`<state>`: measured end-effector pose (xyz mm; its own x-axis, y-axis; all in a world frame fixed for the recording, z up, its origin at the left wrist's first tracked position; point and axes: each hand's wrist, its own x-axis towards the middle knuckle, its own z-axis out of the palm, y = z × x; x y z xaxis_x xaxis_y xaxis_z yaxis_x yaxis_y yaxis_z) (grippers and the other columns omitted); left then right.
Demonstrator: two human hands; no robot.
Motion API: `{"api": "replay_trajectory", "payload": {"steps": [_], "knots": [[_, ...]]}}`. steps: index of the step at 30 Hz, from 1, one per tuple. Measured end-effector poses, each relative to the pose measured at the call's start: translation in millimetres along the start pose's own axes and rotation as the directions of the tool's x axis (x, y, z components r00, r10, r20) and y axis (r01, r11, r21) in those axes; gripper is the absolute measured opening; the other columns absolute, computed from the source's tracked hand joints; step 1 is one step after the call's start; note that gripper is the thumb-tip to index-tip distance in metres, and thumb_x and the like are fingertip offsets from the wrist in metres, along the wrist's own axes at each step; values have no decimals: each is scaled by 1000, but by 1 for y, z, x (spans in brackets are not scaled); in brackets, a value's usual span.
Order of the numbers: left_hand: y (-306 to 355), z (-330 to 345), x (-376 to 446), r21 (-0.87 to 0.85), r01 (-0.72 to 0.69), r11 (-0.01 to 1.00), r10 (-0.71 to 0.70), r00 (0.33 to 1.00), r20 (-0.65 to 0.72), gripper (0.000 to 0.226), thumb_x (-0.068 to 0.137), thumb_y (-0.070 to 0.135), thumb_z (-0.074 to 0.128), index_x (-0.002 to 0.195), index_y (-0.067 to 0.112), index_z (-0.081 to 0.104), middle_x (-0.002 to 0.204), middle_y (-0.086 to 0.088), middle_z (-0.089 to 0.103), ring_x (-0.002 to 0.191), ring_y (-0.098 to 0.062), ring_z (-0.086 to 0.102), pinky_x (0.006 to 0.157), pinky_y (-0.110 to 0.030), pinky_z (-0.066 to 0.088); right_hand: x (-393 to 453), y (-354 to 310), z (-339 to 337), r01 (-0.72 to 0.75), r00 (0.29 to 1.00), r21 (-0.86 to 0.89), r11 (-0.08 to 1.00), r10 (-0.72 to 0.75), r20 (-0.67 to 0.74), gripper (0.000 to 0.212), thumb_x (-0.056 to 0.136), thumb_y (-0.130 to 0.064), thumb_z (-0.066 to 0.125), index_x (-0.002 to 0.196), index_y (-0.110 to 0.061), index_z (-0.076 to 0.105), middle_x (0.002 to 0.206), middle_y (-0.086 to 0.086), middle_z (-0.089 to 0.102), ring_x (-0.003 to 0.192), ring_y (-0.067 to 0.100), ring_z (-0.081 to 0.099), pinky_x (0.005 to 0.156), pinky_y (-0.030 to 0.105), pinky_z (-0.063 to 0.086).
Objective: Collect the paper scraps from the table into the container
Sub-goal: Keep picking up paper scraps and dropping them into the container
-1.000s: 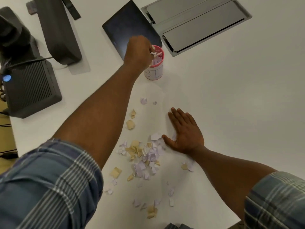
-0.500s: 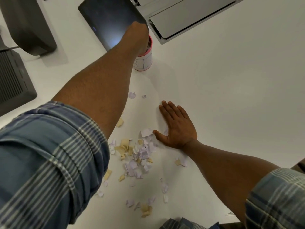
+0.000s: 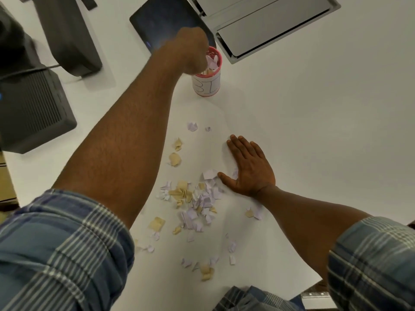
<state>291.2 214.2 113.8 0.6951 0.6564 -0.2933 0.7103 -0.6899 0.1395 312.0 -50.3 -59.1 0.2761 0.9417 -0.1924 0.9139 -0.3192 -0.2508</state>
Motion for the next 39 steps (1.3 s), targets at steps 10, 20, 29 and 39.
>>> {"api": "replay_trajectory", "payload": {"steps": [10, 20, 29, 39], "knots": [[-71, 80, -177, -377, 79, 923, -177, 956, -233, 43, 90, 24, 58, 129, 8, 53, 134, -12, 55, 125, -27, 49, 108, -32, 34, -4, -1, -23, -61, 990, 236, 970, 29, 135, 78, 91, -65, 33, 153, -21, 13, 161, -5, 11, 147, 10, 8, 120, 31, 10], [-63, 205, -360, -442, 294, 847, -390, 910, -143, 47, 87, 26, 62, 131, 12, 52, 141, -10, 47, 129, -29, 44, 104, -39, 39, -106, -27, -28, -177, 984, 263, 949, 173, 37, 68, 91, -41, 57, 147, -13, 29, 150, 8, 31, 136, 26, 32, 105, 40, 38], [-45, 237, -415, -539, 622, 568, -689, 718, 102, 82, 79, 49, 67, 140, 9, 30, 134, -15, 32, 120, -36, 44, 94, -42, 45, -192, -72, -2, -210, 920, 220, 953, 116, 374, 120, 64, -56, 80, 151, -17, 7, 144, 10, 18, 121, 32, 48, 97, 36, 44], [-11, 247, -408, -620, 588, 519, -652, 742, 158, 81, 79, 40, 70, 141, 9, 27, 126, -14, 35, 116, -33, 49, 96, -37, 44, -179, -140, 21, -84, 944, 270, 959, -10, 329, 65, 81, -38, 72, 129, -15, 36, 125, 10, 33, 103, 29, 53, 84, 36, 50]]}}
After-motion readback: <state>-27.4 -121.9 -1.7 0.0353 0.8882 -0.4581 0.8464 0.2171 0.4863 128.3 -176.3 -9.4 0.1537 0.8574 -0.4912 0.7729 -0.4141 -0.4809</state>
